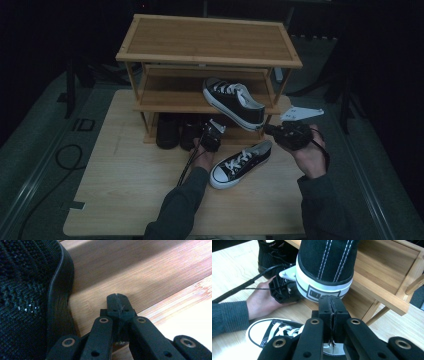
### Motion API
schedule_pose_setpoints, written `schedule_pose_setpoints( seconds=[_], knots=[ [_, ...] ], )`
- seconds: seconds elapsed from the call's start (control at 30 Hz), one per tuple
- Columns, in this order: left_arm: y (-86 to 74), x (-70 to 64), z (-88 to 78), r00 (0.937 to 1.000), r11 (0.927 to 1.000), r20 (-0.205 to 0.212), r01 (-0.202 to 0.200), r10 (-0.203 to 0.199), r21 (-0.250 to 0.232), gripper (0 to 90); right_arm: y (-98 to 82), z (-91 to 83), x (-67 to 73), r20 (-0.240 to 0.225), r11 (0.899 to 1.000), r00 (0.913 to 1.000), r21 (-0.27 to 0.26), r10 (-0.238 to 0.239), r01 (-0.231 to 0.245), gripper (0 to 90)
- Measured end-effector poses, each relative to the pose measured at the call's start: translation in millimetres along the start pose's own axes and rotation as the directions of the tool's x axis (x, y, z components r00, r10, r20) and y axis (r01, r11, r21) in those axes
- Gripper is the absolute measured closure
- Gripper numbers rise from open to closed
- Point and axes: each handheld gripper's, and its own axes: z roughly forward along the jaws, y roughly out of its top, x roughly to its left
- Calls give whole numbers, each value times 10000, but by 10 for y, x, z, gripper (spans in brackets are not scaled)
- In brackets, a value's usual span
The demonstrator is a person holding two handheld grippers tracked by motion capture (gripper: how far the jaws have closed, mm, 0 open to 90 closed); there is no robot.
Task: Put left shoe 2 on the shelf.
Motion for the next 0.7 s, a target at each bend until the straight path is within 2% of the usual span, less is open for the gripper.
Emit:
schedule_pose_setpoints(
  seconds=[0.33,0.53,0.7],
  knots=[
    [7,11,-1,9999,10000,102,75,-75,54,900,21,18,33,-32,10000,10000,-34,-36,36,899],
    [4,-3,-1,10000,10000,-32,-21,21,25,900,48,30,115,-319,9997,9992,-58,-234,232,898],
    [14,-10,4,10000,10000,-2,-29,29,28,900,70,76,183,-817,9994,9962,-169,-311,298,900]
  ],
)
